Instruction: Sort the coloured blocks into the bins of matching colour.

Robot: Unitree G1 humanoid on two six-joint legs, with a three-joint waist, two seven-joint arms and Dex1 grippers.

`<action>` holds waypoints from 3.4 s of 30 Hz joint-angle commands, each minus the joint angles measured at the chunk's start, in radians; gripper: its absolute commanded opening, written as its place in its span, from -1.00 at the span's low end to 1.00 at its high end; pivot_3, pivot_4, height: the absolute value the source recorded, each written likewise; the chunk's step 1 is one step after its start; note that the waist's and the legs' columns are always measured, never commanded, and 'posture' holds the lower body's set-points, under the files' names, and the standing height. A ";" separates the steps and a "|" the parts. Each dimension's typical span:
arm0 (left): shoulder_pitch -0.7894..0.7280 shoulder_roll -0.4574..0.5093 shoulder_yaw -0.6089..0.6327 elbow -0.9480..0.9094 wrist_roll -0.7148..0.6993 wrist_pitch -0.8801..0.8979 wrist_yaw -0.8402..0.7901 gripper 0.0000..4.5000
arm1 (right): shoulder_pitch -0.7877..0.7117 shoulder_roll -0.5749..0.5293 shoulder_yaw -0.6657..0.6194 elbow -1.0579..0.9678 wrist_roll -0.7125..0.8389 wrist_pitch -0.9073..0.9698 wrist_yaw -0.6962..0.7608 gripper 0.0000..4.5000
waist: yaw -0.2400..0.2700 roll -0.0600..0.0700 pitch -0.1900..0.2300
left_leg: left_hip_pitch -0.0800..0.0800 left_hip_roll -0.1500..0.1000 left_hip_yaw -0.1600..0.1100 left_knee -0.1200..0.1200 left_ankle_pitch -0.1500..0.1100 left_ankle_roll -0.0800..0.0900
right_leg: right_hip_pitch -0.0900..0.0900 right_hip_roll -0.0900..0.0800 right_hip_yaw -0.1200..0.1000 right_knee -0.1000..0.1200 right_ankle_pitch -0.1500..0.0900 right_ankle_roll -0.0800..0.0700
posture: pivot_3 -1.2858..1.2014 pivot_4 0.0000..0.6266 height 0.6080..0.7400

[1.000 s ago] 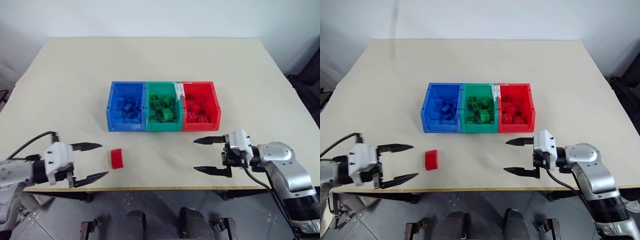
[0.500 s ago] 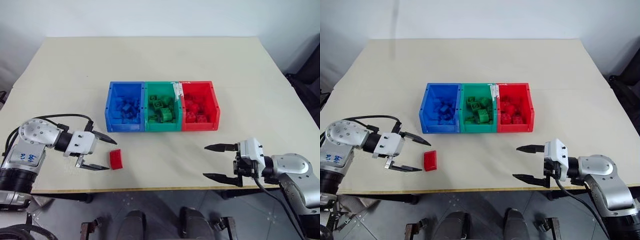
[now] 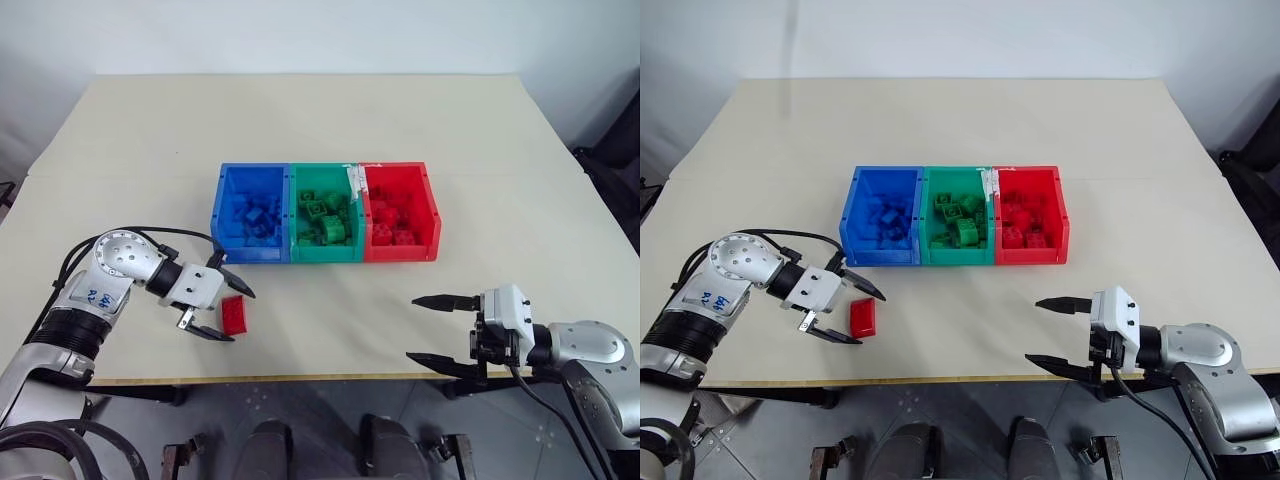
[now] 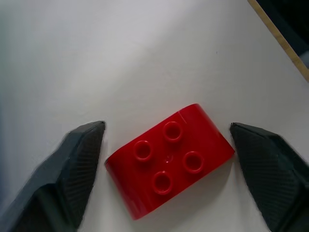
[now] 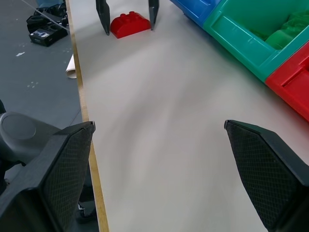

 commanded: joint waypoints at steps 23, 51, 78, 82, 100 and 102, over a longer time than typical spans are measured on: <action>0.207 -0.008 0.322 -0.264 -0.183 0.391 0.069 0.45 | -0.019 -0.005 -0.001 -0.008 0.013 0.006 -0.021 1.00 | -0.002 0.000 0.000 | 0.001 0.000 -0.001 0.000 0.000 0.000 | 0.001 0.000 0.000 0.001 0.000 0.000 | 0.03 -0.52 1.00; 0.261 -0.007 0.294 -0.190 0.014 0.342 0.096 -0.34 | -0.039 0.020 -0.005 0.004 0.028 -0.070 0.015 1.00 | 0.000 0.000 0.000 | 0.001 0.000 0.000 0.000 0.000 0.000 | 0.001 0.000 0.000 0.001 0.000 0.000 | 0.03 -0.52 1.00; -0.635 -0.737 0.202 0.580 0.187 0.282 0.670 -0.01 | 0.334 0.312 -0.280 -0.263 0.096 -0.074 -0.500 1.00 | 0.002 -0.001 0.000 | 0.000 -0.001 0.000 0.000 0.000 0.001 | 0.001 0.000 0.000 -0.004 0.001 0.002 | 0.03 -0.52 1.00; -0.646 -0.744 0.231 0.606 0.175 0.239 0.627 0.53 | 0.360 0.338 -0.251 -0.281 0.067 -0.095 -0.514 1.00 | 0.003 -0.001 0.000 | -0.001 -0.001 0.001 0.000 0.000 0.001 | 0.001 0.000 0.000 -0.004 0.001 0.002 | 0.03 -0.52 1.00; 0.362 -0.110 0.671 -0.369 -0.152 0.413 0.307 0.96 | -0.085 0.061 -0.017 0.175 -0.008 -0.151 -0.021 1.00 | -0.026 0.000 0.000 | 0.008 0.001 0.003 -0.001 -0.002 0.001 | 0.004 -0.002 0.000 0.002 -0.001 -0.001 | 0.03 -0.52 1.00; 0.545 -0.079 0.756 -0.473 -0.145 0.432 0.342 0.96 | -0.158 0.042 0.014 0.273 -0.029 -0.187 0.056 1.00 | -0.029 0.001 0.001 | 0.010 0.001 0.005 0.000 -0.004 0.003 | 0.005 -0.003 0.000 0.000 0.000 0.000 | 0.03 -0.52 1.00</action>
